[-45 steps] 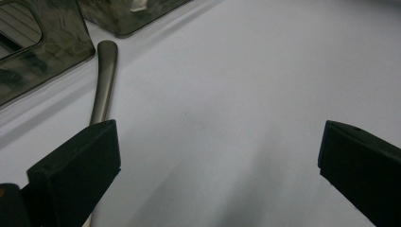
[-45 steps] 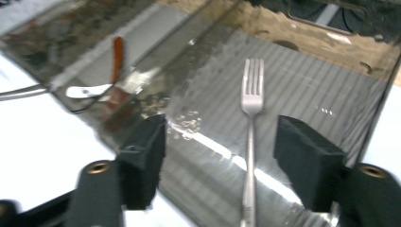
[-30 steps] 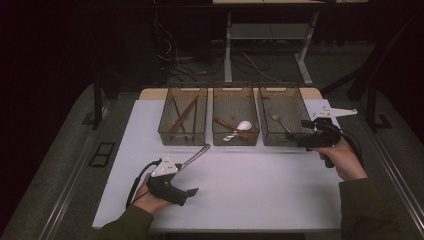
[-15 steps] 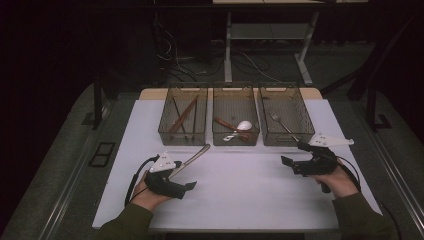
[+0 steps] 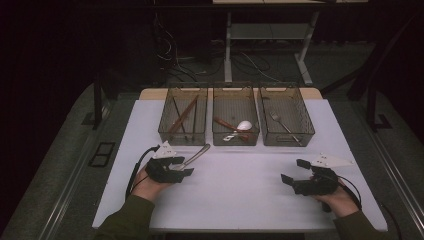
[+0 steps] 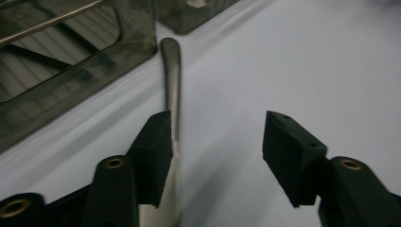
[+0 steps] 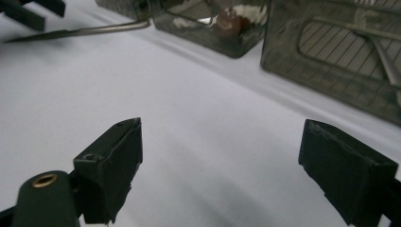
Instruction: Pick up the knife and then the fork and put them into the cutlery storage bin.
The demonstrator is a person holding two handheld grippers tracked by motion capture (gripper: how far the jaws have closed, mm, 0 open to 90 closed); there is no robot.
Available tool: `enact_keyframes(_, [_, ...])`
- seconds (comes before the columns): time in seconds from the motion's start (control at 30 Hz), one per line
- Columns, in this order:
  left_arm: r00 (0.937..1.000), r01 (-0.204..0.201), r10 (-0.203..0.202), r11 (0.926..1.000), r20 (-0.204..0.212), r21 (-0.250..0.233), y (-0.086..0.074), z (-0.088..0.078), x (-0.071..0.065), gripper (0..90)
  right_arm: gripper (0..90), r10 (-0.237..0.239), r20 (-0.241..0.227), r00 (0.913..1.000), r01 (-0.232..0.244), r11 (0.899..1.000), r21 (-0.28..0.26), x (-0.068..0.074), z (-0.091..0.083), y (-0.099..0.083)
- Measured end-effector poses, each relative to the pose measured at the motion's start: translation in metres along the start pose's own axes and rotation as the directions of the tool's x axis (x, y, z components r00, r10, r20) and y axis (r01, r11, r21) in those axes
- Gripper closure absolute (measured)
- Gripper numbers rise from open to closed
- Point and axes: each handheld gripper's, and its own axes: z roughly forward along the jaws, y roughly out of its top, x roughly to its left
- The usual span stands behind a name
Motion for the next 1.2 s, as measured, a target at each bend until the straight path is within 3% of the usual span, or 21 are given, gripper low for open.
enact_keyframes(0.13, [0.9998, 0.007, -0.007, 1.0, -0.018, 0.001, 0.006, 0.006, 0.01, 52.8, 14.1, -0.004, -0.01, 0.9999, 0.004, 1.0, 0.018, 0.005, -0.002, -0.007])
enact_keyframes(0.4, [0.9992, 0.04, -0.04, 0.9985, 0.004, 0.038, 0.013, 0.025, 0.023, 66.2, 14.1, 0.002, -0.01, 1.0, -0.002, 1.0, 0.01, 0.004, -0.006, -0.01])
enact_keyframes(0.7, [0.9997, 0.024, -0.023, 0.9961, -0.013, 0.085, 0.013, 0.038, 0.025, 72.3, 14.1, -0.008, -0.019, 0.9998, 0.009, 1.0, 0.023, 0.004, -0.005, -0.011])
enact_keyframes(1.0, [0.9998, 0.02, -0.021, 0.9962, 0.008, 0.085, 0.011, 0.041, 0.026, 73.2, 14.1, -0.012, -0.02, 0.9997, 0.013, 1.0, 0.024, 0.004, -0.005, -0.011])
enact_keyframes(1.2, [1.0, -0.004, 0.004, 0.996, 0.005, 0.09, 0.011, 0.041, 0.025, 78.5, 14.2, -0.014, -0.021, 0.9997, 0.015, 1.0, 0.025, 0.004, -0.005, -0.011])
